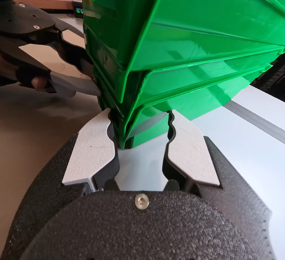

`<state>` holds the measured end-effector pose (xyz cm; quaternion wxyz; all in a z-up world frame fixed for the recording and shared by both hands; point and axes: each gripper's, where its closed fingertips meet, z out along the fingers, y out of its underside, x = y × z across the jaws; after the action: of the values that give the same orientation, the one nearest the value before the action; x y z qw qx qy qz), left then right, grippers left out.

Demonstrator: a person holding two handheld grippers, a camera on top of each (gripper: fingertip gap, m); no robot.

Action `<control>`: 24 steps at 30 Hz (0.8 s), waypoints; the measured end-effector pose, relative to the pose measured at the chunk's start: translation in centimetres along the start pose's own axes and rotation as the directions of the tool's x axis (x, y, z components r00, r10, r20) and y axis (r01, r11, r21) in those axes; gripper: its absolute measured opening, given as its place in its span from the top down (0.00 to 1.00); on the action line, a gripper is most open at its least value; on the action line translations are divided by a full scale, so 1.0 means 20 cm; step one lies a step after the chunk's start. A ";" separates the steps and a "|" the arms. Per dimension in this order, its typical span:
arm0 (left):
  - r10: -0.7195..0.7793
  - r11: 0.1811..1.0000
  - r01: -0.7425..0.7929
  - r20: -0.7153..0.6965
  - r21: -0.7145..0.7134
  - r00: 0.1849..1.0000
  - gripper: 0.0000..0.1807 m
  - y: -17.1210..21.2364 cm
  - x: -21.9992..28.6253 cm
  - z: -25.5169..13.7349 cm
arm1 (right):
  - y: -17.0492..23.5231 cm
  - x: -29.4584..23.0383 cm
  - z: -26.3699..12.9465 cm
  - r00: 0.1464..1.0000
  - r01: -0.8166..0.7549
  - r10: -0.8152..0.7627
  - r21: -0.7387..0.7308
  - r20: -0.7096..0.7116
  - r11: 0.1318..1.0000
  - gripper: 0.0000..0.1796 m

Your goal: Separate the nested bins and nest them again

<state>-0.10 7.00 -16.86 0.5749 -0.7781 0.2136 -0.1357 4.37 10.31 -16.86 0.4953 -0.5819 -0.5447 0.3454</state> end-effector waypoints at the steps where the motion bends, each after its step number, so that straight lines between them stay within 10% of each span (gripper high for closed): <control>1: 0.013 1.000 -0.013 0.009 0.000 1.000 0.78 0.00 0.00 -0.01 | 0.00 0.00 0.00 1.000 0.001 -0.001 0.000 0.000 1.000 0.62; 24: 0.005 1.000 -0.004 0.047 -0.025 0.999 0.81 0.12 0.07 -0.40 | -0.08 -0.37 0.09 0.988 0.046 -0.048 0.022 0.144 0.999 0.62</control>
<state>-3.07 -0.97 -16.77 0.5705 -0.7876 0.2036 -0.1133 0.96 3.31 -16.91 0.4679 -0.5375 -0.5895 0.3802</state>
